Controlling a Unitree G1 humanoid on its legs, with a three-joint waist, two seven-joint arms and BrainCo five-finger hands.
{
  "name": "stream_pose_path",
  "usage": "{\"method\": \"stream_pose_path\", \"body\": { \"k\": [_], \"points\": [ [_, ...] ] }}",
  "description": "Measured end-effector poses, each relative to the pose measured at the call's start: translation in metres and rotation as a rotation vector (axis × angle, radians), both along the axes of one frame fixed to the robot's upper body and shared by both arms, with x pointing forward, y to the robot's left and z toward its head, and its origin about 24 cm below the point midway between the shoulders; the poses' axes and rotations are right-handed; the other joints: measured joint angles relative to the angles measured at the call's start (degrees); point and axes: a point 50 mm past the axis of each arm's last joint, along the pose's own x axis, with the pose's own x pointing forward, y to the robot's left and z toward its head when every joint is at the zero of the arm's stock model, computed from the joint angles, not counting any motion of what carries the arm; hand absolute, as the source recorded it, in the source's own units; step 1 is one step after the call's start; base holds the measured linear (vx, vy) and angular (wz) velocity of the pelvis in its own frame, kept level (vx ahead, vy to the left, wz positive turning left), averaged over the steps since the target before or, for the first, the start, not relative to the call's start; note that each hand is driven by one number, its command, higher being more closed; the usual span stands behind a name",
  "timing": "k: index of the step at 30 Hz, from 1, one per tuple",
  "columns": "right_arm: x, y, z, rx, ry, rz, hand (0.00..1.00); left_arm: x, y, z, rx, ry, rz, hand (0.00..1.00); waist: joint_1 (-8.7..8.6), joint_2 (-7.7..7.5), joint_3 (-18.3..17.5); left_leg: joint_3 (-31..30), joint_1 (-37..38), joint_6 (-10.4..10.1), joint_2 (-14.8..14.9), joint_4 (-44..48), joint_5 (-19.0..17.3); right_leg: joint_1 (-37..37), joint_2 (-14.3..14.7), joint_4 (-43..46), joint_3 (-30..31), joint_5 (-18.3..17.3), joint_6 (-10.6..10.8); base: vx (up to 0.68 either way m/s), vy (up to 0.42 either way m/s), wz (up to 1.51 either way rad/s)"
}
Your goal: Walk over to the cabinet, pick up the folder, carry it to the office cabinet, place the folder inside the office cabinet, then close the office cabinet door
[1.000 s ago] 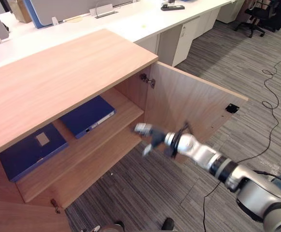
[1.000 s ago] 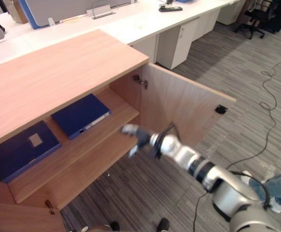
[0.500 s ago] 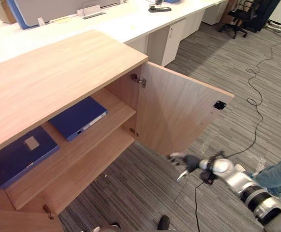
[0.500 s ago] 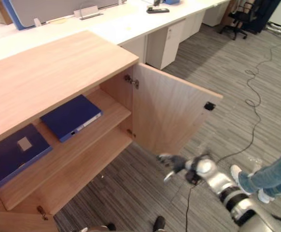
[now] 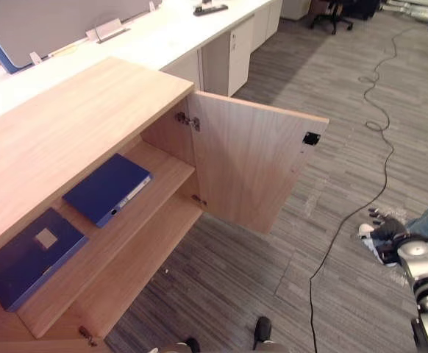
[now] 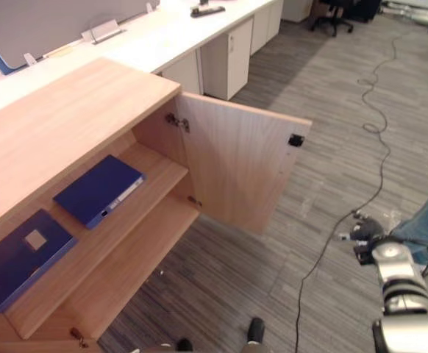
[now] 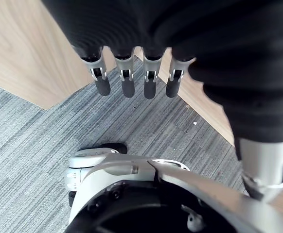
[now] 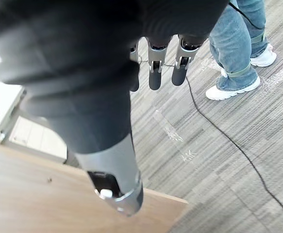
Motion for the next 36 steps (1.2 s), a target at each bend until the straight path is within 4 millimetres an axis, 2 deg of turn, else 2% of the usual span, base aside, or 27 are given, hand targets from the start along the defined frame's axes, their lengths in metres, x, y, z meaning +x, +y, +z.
{"method": "stream_pose_path", "body": {
  "k": [2, 3, 5, 6, 8, 9, 10, 11, 12, 15, 18, 21, 23, 27, 28, 30, 32, 33, 34, 35, 36],
  "points": [
    [0.027, 0.007, 0.03, 0.009, -0.126, -0.029, 0.0, 0.005, -0.002, 0.001, -0.006, -0.021, 0.011, 0.0, 0.23, 0.76, 1.06, -0.29, -1.95, -0.02, 0.21, 0.78, 0.01, -1.43, 0.15, 0.02, -0.09, 0.35, -0.38, -0.06, -0.006, 0.04],
    [0.035, 0.01, 0.039, 0.016, -0.163, -0.035, 0.0, 0.006, -0.002, 0.001, -0.007, -0.03, 0.017, 0.0, 0.25, 0.87, 1.75, -0.42, -2.15, -0.05, 0.25, 0.93, 0.03, -1.52, 0.18, 0.02, -0.18, 0.46, -0.49, -0.05, -0.001, 0.09],
    [0.058, 0.02, 0.073, 0.079, -0.313, -0.057, 0.0, 0.012, -0.003, 0.003, -0.002, -0.058, 0.022, 0.0, 1.08, 1.1, 2.69, -1.16, -4.77, -0.04, 0.31, 1.97, 0.04, -3.34, 0.17, 0.04, -0.67, 0.81, -0.72, -0.03, 0.01, 0.13],
    [0.064, 0.024, 0.082, 0.091, -0.342, -0.057, 0.0, 0.014, -0.003, 0.003, 0.0, -0.066, 0.022, 0.0, 1.32, 1.42, 3.12, -1.39, -5.22, -0.06, 0.29, 2.31, 0.06, -3.52, 0.15, 0.05, -0.78, 1.1, -0.87, 0.0, 0.024, 0.2],
    [0.08, 0.034, 0.115, 0.133, -0.453, -0.048, 0.0, 0.022, -0.003, 0.006, 0.005, -0.099, 0.023, 0.0, 1.99, 1.4, 5.7, -3.15, -6.93, -0.05, 0.23, 3.62, 0.06, -3.96, -0.05, 0.07, -2.07, 1.47, -1.1, 0.02, 0.027, 0.33],
    [0.083, 0.036, 0.123, 0.143, -0.475, -0.047, 0.0, 0.023, -0.003, 0.006, 0.006, -0.106, 0.022, 0.0, 2.32, 1.43, 5.98, -3.49, -7.7, -0.05, 0.17, 3.93, 0.06, -4.44, -0.09, 0.07, -2.21, 1.62, -1.15, 0.01, 0.059, 0.3],
    [0.09, 0.04, 0.143, 0.167, -0.531, -0.047, 0.0, 0.028, -0.003, 0.008, 0.008, -0.128, 0.013, 0.0, 3.17, 1.51, 6.84, -3.82, -9.13, -0.01, 0.11, 4.59, 0.08, -5.38, -0.19, 0.08, -2.2, 2.03, -1.2, 0.01, 0.067, 0.18],
    [0.093, 0.043, 0.153, 0.182, -0.561, -0.047, 0.0, 0.031, -0.003, 0.009, 0.009, -0.138, 0.009, 0.0, 3.33, 1.59, 7.51, -4.07, -9.71, 0.0, 0.13, 5.1, 0.08, -5.58, -0.28, 0.08, -2.24, 2.05, -1.21, 0.02, 0.083, 0.21],
    [0.098, 0.048, 0.173, 0.21, -0.621, -0.049, 0.0, 0.036, -0.004, 0.01, 0.01, -0.155, -0.002, 0.0, 3.8, 1.72, 8.6, -4.82, -10.86, 0.08, 0.06, 5.86, 0.02, -6.05, -0.39, 0.09, -2.56, 2.15, -1.2, 0.01, 0.068, 0.26],
    [0.094, 0.038, 0.209, 0.271, -0.747, -0.136, 0.0, 0.041, -0.004, 0.012, 0.005, -0.181, 0.004, 0.0, 4.63, 1.87, 10.59, -6.18, -13.76, 0.14, 0.01, 7.03, -0.02, -7.74, -0.38, 0.1, -3.03, 3.1, -0.97, 0.02, 0.08, 0.2],
    [0.095, 0.041, 0.217, 0.282, -0.772, -0.127, 0.0, 0.041, -0.003, 0.013, 0.008, -0.181, -0.001, 0.0, 4.58, 1.87, 10.88, -6.1, -14.91, 0.43, 0.12, 7.88, -0.39, -8.64, -0.4, 0.1, -2.65, 3.12, -0.98, 0.02, 0.085, -0.03],
    [0.099, 0.053, 0.226, 0.196, -0.764, -0.061, 0.0, 0.045, -0.002, 0.013, 0.012, -0.188, -0.004, 0.0, 4.25, 2.03, 11.88, -5.67, -15.7, 0.58, 0.49, 9.45, -1.08, -9.11, -0.07, 0.11, -1.74, 3.44, -1.25, -0.01, 0.093, -0.19],
    [0.102, 0.068, 0.234, 0.051, -0.74, 0.053, 0.0, 0.045, 0.0, 0.013, 0.017, -0.183, -0.001, 0.0, 3.36, 2.14, 12.24, -5.31, -16.6, 0.41, 1.41, 11.59, -2.5, -9.25, 0.67, 0.09, -0.68, 3.45, -1.28, -0.04, 0.084, -0.23],
    [0.095, 0.088, 0.229, -0.203, -0.639, 0.285, 0.0, 0.042, 0.003, 0.011, 0.024, -0.169, 0.017, 0.0, 2.38, 2.14, 12.24, -4.31, -16.39, -0.28, 3.02, 12.59, -3.53, -9.23, 2.28, 0.04, 1.2, 3.24, -1.49, -0.03, 0.038, -0.27],
    [0.093, 0.1, 0.225, -0.26, -0.595, 0.39, 0.0, 0.042, 0.004, 0.011, 0.027, -0.165, 0.02, 0.0, 1.51, 2.14, 12.24, -4.08, -16.19, -0.65, 3.64, 12.56, -3.46, -9.23, 2.87, 0.04, 1.31, 3.1, -1.68, 0.0, -0.031, -0.23],
    [0.089, 0.12, 0.21, -0.331, -0.486, 0.571, 0.0, 0.043, 0.006, 0.011, 0.036, -0.165, 0.004, 0.0, 1.08, 2.04, 12.12, -3.44, -15.38, -1.26, 4.62, 12.14, -3.38, -9.09, 3.99, 0.03, 1.98, 2.87, -2.0, 0.01, -0.058, -0.26],
    [0.077, 0.166, 0.185, -0.4, -0.355, 0.886, 0.0, 0.046, 0.01, 0.012, 0.053, -0.166, -0.005, 0.0, 0.42, 1.82, 11.38, -3.24, -14.06, -2.38, 5.61, 10.53, -2.67, -8.82, 5.37, 0.02, 2.42, 2.46, -2.57, 0.02, -0.076, -0.17],
    [0.072, 0.178, 0.177, -0.405, -0.327, 0.963, 0.0, 0.046, 0.011, 0.012, 0.058, -0.164, -0.007, 0.0, 0.4, 1.7, 10.85, -3.24, -13.73, -2.77, 5.9, 9.88, -2.37, -8.8, 5.75, 0.02, 2.43, 2.35, -2.72, 0.04, -0.082, -0.06],
    [0.061, 0.2, 0.158, -0.403, -0.262, 1.125, 0.0, 0.047, 0.015, 0.012, 0.068, -0.161, -0.005, 0.0, 0.48, 1.28, 9.56, -3.3, -12.86, -3.27, 6.38, 8.38, -1.57, -8.62, 6.2, 0.02, 2.45, 2.11, -3.05, 0.05, -0.057, 0.0],
    [0.055, 0.212, 0.149, -0.392, -0.237, 1.192, 0.0, 0.048, 0.016, 0.013, 0.074, -0.161, -0.005, 0.0, 0.56, 0.96, 9.15, -3.35, -12.05, -3.58, 6.52, 7.38, -1.07, -8.23, 6.42, 0.01, 2.44, 1.88, -3.38, 0.07, -0.064, 0.04],
    [0.044, 0.233, 0.132, -0.367, -0.192, 1.329, 0.0, 0.05, 0.019, 0.014, 0.083, -0.164, -0.004, 0.0, 0.96, 0.49, 8.04, -3.43, -10.7, -4.06, 7.02, 5.62, -0.17, -7.63, 7.04, 0.0, 2.46, 1.76, -3.53, 0.07, -0.048, 0.09]
  ]
}}
